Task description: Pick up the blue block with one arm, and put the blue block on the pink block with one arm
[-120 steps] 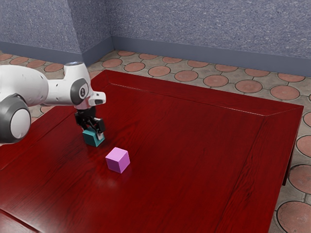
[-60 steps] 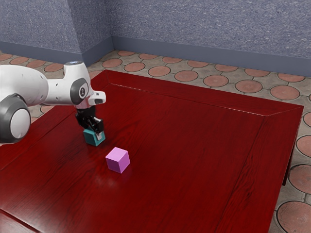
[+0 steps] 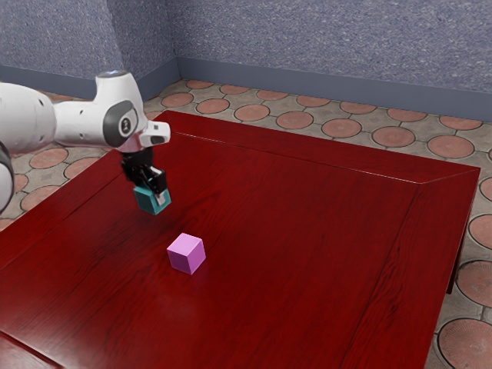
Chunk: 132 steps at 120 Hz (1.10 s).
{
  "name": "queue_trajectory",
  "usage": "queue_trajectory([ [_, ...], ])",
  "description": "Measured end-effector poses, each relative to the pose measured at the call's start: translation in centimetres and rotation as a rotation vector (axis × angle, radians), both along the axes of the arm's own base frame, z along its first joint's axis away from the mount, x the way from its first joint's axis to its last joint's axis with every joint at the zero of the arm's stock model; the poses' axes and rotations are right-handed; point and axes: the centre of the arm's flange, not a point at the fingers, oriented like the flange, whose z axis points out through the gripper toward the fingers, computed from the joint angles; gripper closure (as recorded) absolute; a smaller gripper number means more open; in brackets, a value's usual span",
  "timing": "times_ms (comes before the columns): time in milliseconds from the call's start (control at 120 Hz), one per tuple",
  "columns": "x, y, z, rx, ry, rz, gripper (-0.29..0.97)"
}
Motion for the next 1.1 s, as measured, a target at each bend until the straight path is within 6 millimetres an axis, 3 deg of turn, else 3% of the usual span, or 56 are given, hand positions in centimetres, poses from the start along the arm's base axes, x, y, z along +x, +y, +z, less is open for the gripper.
queue_trajectory([
  [108, -1.0, -2.8, 0.6, 0.002, 0.001, -0.027, 0.33],
  [342, -3.5, -6.3, 0.2, 0.019, 0.009, -0.039, 0.33],
  [758, -5.0, -13.2, 0.4, 0.021, -0.025, -0.037, 0.34],
  [1100, -7.6, -14.4, -0.3, 0.019, -0.019, 0.044, 0.34],
])
